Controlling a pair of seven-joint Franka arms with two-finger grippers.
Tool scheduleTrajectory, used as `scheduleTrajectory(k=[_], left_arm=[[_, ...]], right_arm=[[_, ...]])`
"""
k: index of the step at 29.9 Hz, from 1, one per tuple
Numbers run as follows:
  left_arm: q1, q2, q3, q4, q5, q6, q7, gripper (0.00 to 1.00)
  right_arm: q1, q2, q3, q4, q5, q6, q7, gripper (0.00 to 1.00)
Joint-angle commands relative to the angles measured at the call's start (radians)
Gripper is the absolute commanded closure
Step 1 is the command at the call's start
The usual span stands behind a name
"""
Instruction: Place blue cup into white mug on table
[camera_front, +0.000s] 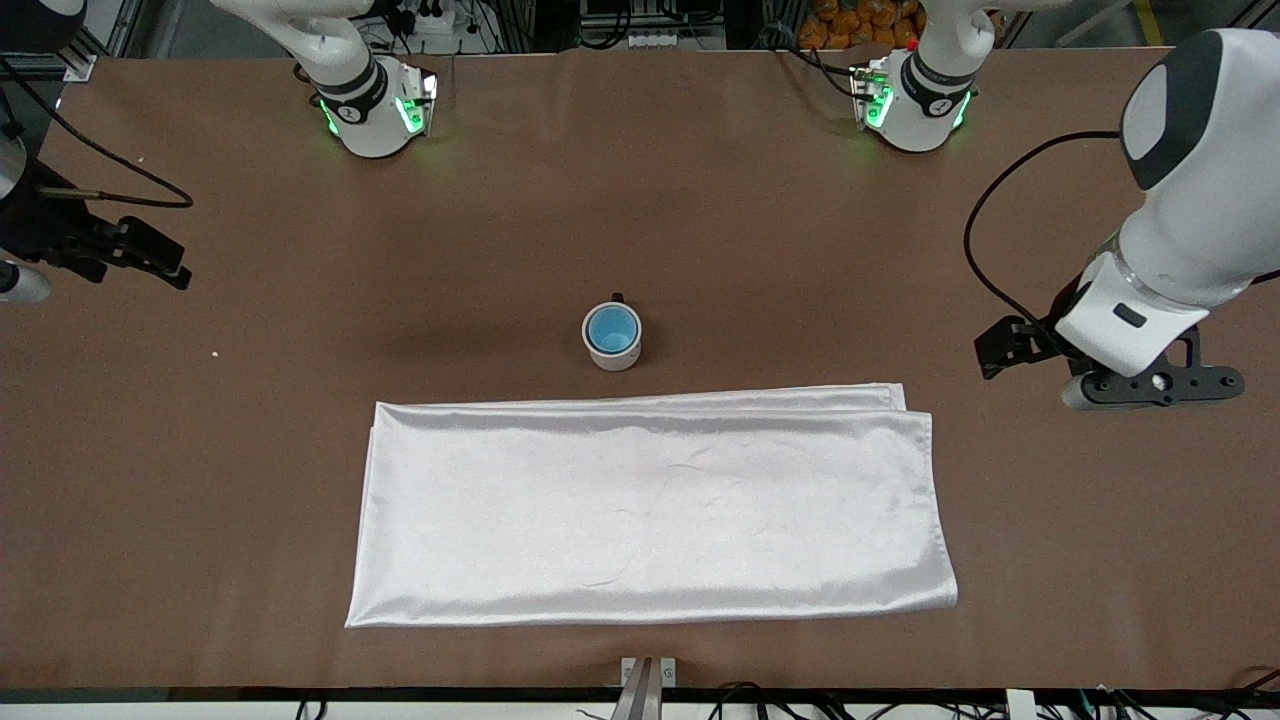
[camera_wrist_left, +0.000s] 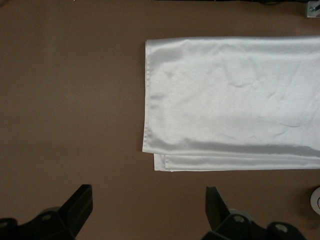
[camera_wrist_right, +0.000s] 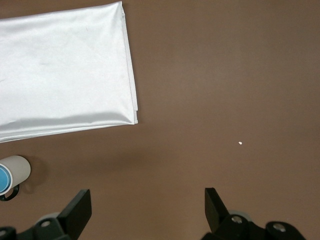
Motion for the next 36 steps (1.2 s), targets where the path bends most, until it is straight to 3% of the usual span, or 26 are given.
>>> scheduleTrajectory(k=[1, 10, 36], left_arm=[[0.08, -0.056, -0.059, -0.028, 0.003, -0.038, 0.026, 0.0], [0.094, -0.091, -0.05, -0.042, 0.003, -0.063, 0.058, 0.0], [0.141, -0.246, -0.036, -0.224, -0.06, -0.037, 0.081, 0.0]], right_arm=[[0.005, 0.017, 0.001, 0.026, -0.011, -0.015, 0.014, 0.0], [0.005, 0.025, 0.001, 0.025, -0.011, -0.015, 0.014, 0.0], [0.003, 0.034, 0.001, 0.023, -0.011, -0.012, 0.016, 0.0]])
